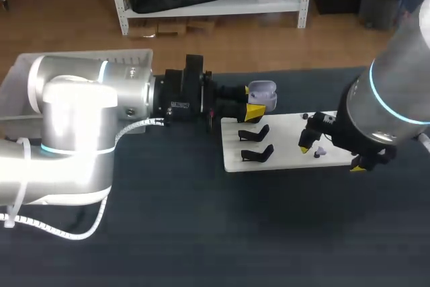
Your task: Pick up each earbud case from the left stands, insert the matching earbuds, close the lid, and place the case in the box.
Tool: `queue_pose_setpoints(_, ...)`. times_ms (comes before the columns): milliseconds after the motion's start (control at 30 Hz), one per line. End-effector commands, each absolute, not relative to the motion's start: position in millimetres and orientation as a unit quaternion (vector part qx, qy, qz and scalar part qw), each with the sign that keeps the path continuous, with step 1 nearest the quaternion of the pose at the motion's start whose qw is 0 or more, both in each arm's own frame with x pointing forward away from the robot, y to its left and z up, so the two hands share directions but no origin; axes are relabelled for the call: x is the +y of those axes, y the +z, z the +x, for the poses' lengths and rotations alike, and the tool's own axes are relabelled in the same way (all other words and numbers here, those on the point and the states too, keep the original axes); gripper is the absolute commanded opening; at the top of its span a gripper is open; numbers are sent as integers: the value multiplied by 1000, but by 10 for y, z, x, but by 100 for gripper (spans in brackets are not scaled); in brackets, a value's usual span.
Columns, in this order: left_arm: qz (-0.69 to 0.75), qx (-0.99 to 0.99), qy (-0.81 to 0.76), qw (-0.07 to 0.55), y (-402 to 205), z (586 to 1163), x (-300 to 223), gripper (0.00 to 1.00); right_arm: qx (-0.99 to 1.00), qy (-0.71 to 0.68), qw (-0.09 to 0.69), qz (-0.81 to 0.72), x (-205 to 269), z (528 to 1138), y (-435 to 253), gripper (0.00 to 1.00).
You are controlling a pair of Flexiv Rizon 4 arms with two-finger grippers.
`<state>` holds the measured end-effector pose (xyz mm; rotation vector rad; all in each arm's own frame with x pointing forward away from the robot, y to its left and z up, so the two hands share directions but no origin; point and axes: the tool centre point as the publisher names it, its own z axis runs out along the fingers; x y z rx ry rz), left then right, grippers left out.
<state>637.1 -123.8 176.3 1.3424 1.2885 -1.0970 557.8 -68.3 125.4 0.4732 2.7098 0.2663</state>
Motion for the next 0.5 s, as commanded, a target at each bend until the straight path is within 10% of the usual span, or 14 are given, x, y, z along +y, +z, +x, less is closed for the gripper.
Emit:
queue_pose_setpoints(33, 546, 524, -447, 477, 1744, 6358, -1233, 0, 963, 96, 184, 173, -659, 5753, 1058, 89)
queue_pose_setpoints(500, 546, 524, -447, 477, 1744, 6358, -1233, 0, 964, 88, 166, 187, -781, 6130, 687, 75)
